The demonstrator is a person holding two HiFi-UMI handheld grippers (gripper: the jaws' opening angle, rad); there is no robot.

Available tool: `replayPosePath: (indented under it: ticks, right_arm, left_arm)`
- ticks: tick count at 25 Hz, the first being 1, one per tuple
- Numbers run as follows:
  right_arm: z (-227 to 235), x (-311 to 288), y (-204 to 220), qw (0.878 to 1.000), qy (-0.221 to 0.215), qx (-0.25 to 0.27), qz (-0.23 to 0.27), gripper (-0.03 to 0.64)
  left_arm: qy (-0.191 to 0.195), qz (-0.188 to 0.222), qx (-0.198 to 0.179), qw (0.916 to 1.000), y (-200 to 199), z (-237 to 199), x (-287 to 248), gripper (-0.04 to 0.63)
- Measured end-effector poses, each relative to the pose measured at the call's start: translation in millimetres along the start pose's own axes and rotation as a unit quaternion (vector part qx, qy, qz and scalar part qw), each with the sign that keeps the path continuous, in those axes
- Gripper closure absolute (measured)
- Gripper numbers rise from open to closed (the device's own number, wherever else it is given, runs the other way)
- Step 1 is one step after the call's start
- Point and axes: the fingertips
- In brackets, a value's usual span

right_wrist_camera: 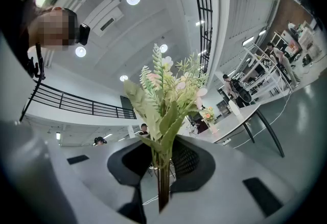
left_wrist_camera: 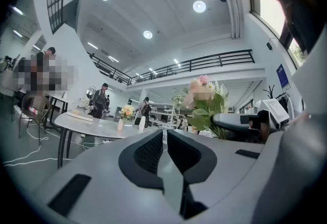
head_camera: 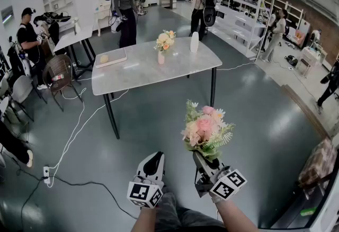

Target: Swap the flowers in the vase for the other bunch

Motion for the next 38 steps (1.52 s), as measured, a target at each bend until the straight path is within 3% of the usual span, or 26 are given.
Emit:
replayPosePath:
  ticks: [12, 23, 38]
  right_arm:
    - [24.6, -18.1, 9.7, 1.0, -0.003, 0.008, 0.001, 0.517]
    - [84.9, -117.9, 8.8, 0.999, 0.013, 0.018, -0.038, 0.517]
    - [162.4, -246.7, -1.5, 0.999, 0.038, 0.014, -0.025, 0.517]
  left_arm:
    - [0.0, 0.012, 0.006, 0.9999, 14.6, -18.6, -30.4, 0.558]
    - [0.001, -0.012, 0.016, 0.9998, 0.0, -92.4, -121.2, 0.558]
    - [0.038, -0.023, 0.012, 0.9989, -16.5, -189.0, -242.6, 0.558]
Point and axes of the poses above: the fingertips, and each gripper's own axes: x backward along the fingers, z to its right, y out of its underside, and after that the axes turned 1 degree about y, right-handed
